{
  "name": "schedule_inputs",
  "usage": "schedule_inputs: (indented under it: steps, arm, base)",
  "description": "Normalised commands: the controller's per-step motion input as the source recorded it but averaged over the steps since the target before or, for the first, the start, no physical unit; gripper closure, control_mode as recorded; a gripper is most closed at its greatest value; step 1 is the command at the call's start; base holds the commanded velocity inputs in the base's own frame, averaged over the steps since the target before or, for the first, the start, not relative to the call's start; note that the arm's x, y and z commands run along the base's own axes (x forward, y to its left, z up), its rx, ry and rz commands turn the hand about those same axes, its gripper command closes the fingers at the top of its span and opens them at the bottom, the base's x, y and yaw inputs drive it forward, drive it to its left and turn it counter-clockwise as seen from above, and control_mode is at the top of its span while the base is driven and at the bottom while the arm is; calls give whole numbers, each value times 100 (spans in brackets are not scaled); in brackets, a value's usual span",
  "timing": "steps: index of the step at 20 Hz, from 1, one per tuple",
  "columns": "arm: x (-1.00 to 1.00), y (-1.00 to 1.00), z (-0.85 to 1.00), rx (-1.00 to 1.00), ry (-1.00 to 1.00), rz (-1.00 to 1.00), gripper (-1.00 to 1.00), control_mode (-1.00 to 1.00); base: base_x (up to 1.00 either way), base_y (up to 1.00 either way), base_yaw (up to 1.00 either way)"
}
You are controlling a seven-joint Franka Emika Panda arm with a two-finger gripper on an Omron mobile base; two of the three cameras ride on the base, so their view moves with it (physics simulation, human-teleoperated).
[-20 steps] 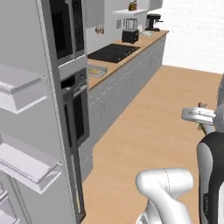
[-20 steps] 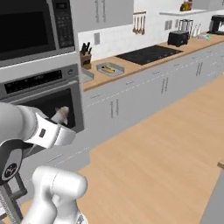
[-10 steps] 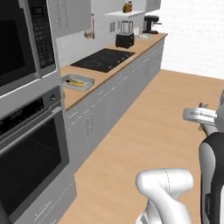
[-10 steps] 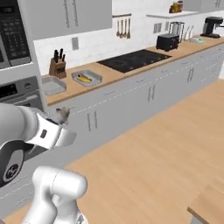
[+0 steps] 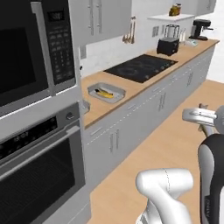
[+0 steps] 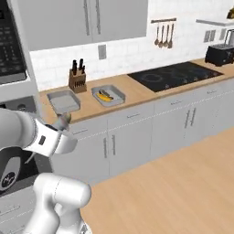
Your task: Place one corn and one fish in each tupperware on the nearby counter, to pack two identical lunches.
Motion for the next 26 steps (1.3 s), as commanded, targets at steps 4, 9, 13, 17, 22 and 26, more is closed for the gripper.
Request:
schedule_inputs:
  steps: [4, 9, 13, 17, 22, 26]
  arm:
    - [0, 0, 0, 0, 0, 0, 100, 100]
    - [0, 0, 0, 0, 0, 0, 100, 100]
    - [0, 0, 0, 0, 0, 0, 100, 100]
    - [0, 0, 0, 0, 0, 0, 100, 100]
    - [0, 0, 0, 0, 0, 0, 100, 100]
    - [0, 3, -18, -2, 1, 7, 100, -100]
  base:
    - [100, -28, 53]
    - [100, -39, 53]
    - [100, -36, 53]
    - [99, -54, 54]
    - [81, -33, 52]
    - [12, 2, 28]
